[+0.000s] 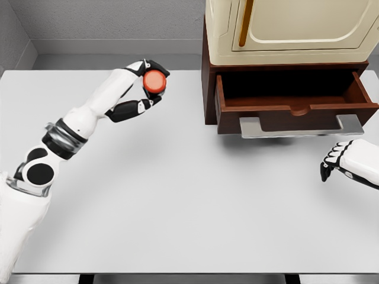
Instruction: Put the switch into the drawer with left arm, and close the drawer with right arm
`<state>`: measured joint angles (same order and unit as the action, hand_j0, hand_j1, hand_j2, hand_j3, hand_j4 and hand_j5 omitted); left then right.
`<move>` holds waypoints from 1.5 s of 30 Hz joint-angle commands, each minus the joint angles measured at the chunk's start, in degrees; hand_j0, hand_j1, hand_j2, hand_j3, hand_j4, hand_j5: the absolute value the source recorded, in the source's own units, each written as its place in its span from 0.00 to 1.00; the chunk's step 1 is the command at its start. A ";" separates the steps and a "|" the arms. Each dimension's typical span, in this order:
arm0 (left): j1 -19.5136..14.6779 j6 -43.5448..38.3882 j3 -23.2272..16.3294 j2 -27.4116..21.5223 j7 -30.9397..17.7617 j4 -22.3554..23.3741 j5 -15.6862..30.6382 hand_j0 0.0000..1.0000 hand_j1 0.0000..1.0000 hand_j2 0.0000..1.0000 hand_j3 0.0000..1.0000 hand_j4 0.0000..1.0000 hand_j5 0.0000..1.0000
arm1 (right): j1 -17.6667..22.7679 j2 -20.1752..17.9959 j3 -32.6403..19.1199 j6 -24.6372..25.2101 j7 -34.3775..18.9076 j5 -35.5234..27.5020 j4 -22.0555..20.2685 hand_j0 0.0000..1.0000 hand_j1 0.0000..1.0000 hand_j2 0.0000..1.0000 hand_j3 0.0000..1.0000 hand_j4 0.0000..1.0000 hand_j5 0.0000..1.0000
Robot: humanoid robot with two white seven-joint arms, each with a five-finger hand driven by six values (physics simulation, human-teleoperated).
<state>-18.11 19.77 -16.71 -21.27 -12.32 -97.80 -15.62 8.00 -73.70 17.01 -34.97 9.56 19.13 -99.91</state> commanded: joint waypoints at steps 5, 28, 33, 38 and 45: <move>-0.35 0.09 -0.08 2.99 0.11 -1.78 -9.60 0.32 0.32 0.32 0.32 0.32 0.32 | 0.00 -0.13 0.04 -0.03 0.02 -0.33 0.16 0.26 0.26 0.26 0.26 0.26 0.26; -7.12 0.27 -6.23 7.30 0.11 -5.29 -27.97 0.28 0.28 0.28 0.28 0.28 0.28 | 0.00 -0.21 -0.05 -0.03 0.02 -0.41 0.86 0.26 0.26 0.26 0.26 0.26 0.26; -8.26 0.09 -8.34 9.40 0.28 -5.29 -33.24 0.28 0.28 0.28 0.28 0.28 0.28 | 0.00 -0.21 -0.05 -0.03 0.02 -0.41 0.95 0.26 0.26 0.26 0.26 0.26 0.26; -9.84 0.00 -10.09 9.49 0.20 -5.12 -34.04 0.28 0.28 0.28 0.28 0.28 0.28 | 0.00 -0.21 -0.05 -0.03 0.02 -0.41 0.95 0.26 0.26 0.26 0.26 0.26 0.26; -11.78 -0.08 -12.99 10.98 0.11 -4.33 -37.64 0.28 0.28 0.28 0.28 0.28 0.28 | 0.00 -0.21 -0.05 -0.03 0.02 -0.41 0.86 0.27 0.27 0.27 0.27 0.27 0.27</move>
<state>-29.97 19.71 -28.90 -10.90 -12.30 -102.35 -52.22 8.00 -73.79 16.99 -34.97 9.56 19.07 -99.01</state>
